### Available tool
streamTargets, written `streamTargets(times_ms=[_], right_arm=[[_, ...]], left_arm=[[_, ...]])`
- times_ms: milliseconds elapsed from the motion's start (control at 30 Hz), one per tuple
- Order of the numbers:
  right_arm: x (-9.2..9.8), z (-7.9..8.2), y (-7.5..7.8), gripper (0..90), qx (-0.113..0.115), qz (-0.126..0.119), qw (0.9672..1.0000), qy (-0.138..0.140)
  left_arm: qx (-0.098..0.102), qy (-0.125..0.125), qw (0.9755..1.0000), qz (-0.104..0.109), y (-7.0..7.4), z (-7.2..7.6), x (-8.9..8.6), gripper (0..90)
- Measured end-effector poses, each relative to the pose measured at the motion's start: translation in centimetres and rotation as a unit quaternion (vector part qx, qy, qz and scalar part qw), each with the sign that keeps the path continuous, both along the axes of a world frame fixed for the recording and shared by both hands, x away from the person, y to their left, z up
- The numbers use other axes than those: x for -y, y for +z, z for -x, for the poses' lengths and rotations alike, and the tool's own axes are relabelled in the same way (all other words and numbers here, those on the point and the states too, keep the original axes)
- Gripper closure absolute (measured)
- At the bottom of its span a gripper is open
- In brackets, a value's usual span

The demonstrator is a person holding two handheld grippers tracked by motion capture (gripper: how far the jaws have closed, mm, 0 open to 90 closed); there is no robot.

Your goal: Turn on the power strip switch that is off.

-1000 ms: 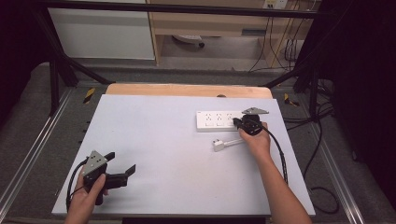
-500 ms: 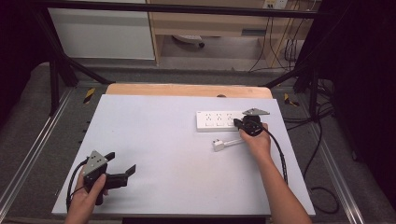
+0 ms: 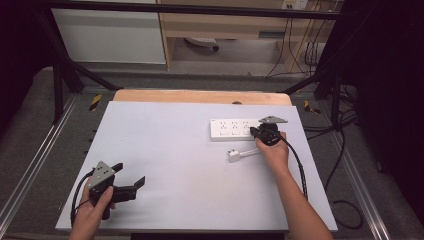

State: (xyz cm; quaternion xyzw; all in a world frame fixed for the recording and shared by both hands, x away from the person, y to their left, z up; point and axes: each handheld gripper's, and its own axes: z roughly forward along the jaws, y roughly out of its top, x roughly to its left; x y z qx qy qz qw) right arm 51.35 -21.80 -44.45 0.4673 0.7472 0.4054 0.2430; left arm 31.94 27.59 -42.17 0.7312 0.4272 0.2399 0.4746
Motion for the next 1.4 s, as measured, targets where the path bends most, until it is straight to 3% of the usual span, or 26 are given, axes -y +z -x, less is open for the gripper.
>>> streamTargets(times_ms=[467,900,1233,1400], right_arm=[[1.2,0.4,1.7,90.0,0.018,-0.003,0.9998,-0.011],[1.4,0.8,2.6,90.0,0.021,-0.017,0.9996,0.002],[0.4,1.3,3.2,72.2,0.016,-0.047,0.9987,0.012],[0.0,1.6,3.9,68.5,0.022,-0.056,0.9980,0.020]], left_arm=[[-0.005,0.002,1.0000,-0.007,-0.2,0.0,0.1,5.0],[-0.007,0.004,0.9999,-0.009,-0.3,0.0,0.1,4.9],[-0.007,0.001,0.9999,-0.007,-0.2,0.0,0.2,5.0],[-0.008,-0.002,0.9999,-0.007,-0.2,0.0,0.2,4.9]])
